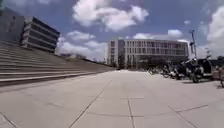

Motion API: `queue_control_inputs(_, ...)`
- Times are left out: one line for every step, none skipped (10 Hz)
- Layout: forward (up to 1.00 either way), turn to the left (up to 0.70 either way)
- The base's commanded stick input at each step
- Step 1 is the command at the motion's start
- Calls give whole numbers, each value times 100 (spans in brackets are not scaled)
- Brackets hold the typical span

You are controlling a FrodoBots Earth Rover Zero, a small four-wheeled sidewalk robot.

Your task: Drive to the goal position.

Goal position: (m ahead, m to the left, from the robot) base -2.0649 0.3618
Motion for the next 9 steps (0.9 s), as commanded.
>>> queue_control_inputs(50, 0)
queue_control_inputs(50, 0)
queue_control_inputs(50, 0)
queue_control_inputs(50, 0)
queue_control_inputs(50, 0)
queue_control_inputs(50, 0)
queue_control_inputs(50, 0)
queue_control_inputs(50, 0)
queue_control_inputs(50, 0)
